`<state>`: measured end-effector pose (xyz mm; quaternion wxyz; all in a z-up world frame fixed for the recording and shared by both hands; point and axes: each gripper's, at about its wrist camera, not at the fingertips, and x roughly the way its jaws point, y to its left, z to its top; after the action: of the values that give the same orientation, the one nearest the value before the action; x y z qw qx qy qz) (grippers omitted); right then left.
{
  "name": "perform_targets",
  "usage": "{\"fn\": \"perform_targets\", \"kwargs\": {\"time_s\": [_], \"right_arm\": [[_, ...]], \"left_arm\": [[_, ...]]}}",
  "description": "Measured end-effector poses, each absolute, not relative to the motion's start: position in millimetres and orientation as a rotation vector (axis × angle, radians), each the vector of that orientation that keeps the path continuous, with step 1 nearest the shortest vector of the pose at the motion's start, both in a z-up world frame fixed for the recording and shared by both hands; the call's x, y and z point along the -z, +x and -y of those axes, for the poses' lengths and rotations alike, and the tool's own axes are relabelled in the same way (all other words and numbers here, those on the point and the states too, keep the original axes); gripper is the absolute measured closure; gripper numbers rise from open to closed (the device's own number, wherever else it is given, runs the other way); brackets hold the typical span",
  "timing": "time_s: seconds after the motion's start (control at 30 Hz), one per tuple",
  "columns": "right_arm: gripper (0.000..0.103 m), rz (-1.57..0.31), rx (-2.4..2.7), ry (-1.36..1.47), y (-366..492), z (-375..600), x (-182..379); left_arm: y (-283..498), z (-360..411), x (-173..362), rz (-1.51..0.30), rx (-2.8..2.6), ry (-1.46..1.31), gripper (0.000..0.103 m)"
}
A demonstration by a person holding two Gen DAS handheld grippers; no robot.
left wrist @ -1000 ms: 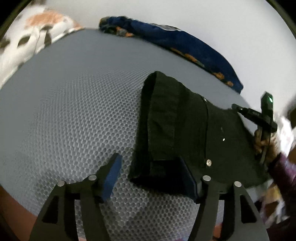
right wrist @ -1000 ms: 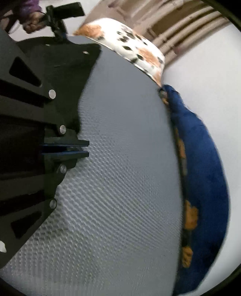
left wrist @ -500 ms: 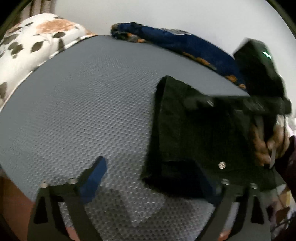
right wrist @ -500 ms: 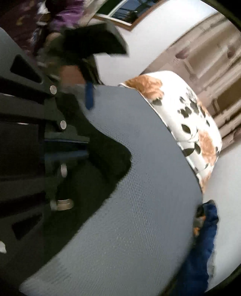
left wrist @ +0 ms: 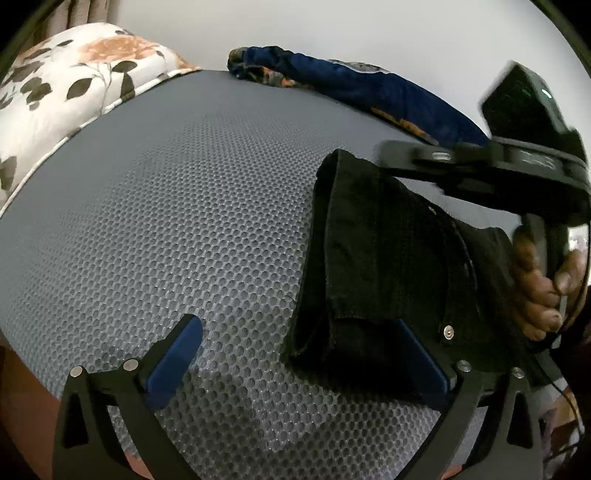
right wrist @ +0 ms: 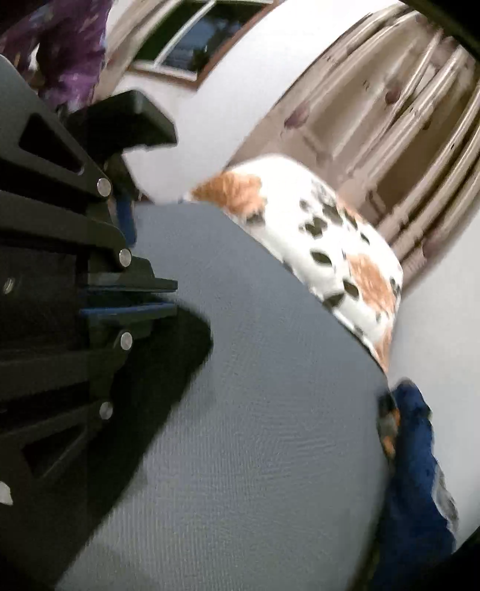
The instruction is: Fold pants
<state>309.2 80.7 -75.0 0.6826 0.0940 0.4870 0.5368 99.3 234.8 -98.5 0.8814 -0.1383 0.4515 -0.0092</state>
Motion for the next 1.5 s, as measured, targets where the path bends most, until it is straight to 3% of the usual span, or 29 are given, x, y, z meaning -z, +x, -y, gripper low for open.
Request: {"fn": "perform_targets", "kwargs": {"time_s": [0.07,0.23,0.43,0.53,0.63,0.67,0.73,0.87,0.97,1.13,1.3,1.5], "right_arm": [[0.103,-1.202,-1.083,0.166,324,-103,107],[0.103,-1.216,-1.083,0.321,330,-88,108],[0.066,-0.989,-1.052,0.52,268,14,50],[0.065,-0.987,-0.93,0.437,225,80,59],[0.065,-1.087,-0.69,0.53,215,169,97],[0.084,-1.11,-0.621,0.621,213,204,111],[0.086,-1.089,-0.536,0.841,211,263,124],[0.065,-0.875,-0.471,1.111,167,354,109],[0.058,-0.797,-0.372,1.069,121,402,84],[0.055,-0.779,0.004,0.974,31,490,77],[0.055,-0.689,0.174,1.119,-60,546,95],[0.055,-0.593,0.155,1.213,-80,565,109]], "left_arm": [[100,-235,98,-0.942,0.014,-0.286,0.0],[99,-234,98,-0.922,0.004,-0.266,0.0],[96,-232,84,-0.925,-0.038,-0.212,0.0],[94,-224,71,-0.89,-0.109,-0.118,0.0],[93,-218,65,-0.847,-0.141,-0.036,0.0],[95,-215,67,-0.848,-0.14,-0.01,0.0],[100,-215,72,-0.859,-0.139,0.019,0.0],[105,-223,67,-0.862,-0.183,0.047,0.0],[102,-223,44,-0.803,-0.221,0.05,0.0],[99,-189,11,-0.745,-0.171,0.07,0.0],[96,-124,-2,-0.715,-0.057,0.123,0.0],[95,-52,4,-0.761,0.073,0.15,0.0]]}}
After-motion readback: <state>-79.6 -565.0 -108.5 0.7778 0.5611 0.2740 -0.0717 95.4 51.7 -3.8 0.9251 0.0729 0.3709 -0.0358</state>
